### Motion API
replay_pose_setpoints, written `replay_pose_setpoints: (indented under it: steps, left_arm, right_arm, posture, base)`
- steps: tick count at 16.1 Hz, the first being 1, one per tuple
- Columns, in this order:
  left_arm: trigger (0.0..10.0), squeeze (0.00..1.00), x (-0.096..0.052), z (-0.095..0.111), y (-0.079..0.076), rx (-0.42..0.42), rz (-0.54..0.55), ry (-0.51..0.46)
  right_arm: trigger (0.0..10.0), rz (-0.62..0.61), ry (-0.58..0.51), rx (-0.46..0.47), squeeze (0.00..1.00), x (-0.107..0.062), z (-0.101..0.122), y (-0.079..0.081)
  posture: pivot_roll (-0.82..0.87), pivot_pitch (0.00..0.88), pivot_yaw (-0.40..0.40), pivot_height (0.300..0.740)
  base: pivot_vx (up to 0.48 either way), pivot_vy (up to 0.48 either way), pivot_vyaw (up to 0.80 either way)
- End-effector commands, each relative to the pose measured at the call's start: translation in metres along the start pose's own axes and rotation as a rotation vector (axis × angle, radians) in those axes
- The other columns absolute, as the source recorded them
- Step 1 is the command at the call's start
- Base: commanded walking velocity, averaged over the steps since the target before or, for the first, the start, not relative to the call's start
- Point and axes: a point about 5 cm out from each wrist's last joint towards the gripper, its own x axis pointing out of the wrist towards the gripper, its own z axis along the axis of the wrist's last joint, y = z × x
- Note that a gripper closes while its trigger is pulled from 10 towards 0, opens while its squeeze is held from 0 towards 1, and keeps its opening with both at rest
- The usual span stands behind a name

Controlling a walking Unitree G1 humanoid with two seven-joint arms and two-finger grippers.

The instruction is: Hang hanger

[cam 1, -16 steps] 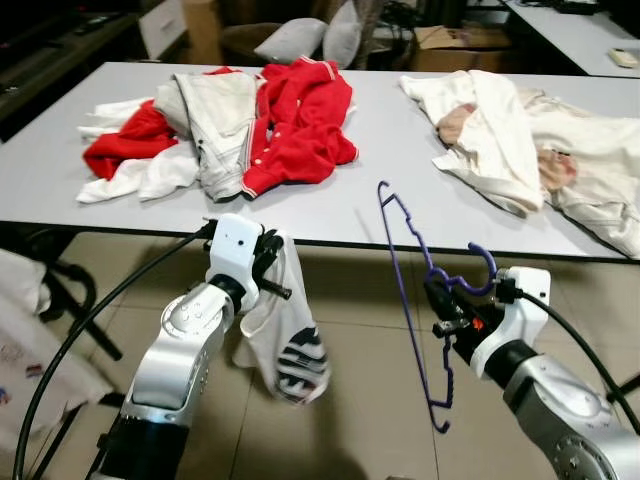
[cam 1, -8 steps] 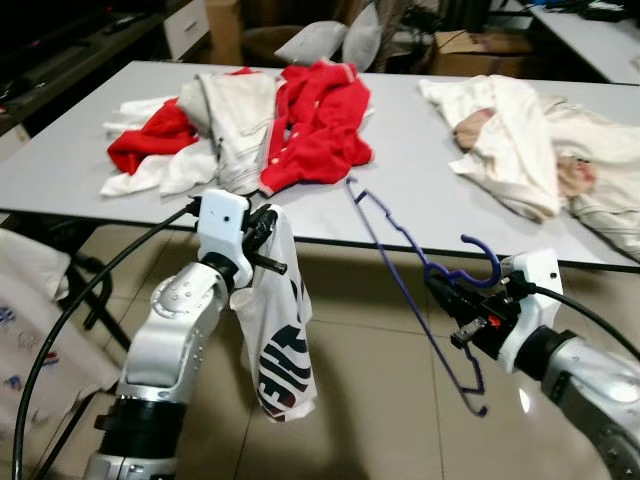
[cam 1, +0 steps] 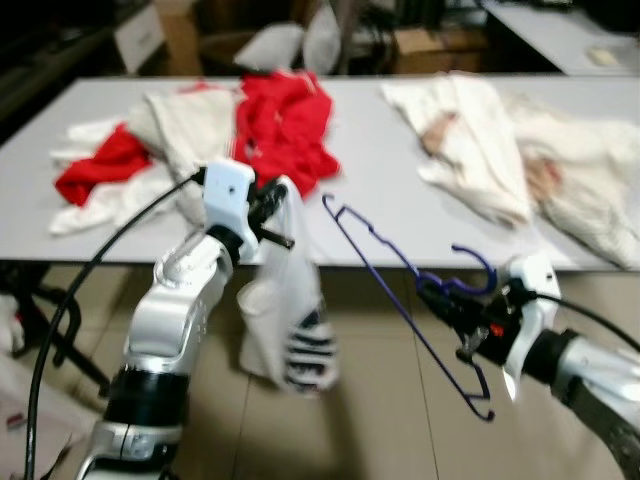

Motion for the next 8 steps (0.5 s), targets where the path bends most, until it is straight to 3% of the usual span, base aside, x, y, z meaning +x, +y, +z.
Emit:
replay_pose_setpoints:
  steps: [1,8]
  left_arm:
    - [10.0,0.0,-0.002,0.005,0.011,0.011,0.035,-0.015]
    - [10.0,0.0,0.018,0.031,0.024,0.05,0.03,-0.085]
  right_arm:
    - [10.0,0.027,-0.049,-0.035,0.0,-0.002,0.012,0.0]
    - [10.0,0.258,0.014,-0.118,0.0,-0.026,0.022,0.007]
  posture:
    - [-0.06,0.0,0.041,0.74]
    - [-0.06,0.0,0.032,0.74]
  base:
    - [0.39,0.0,0.0]
    - [0.386,0.0,0.0]
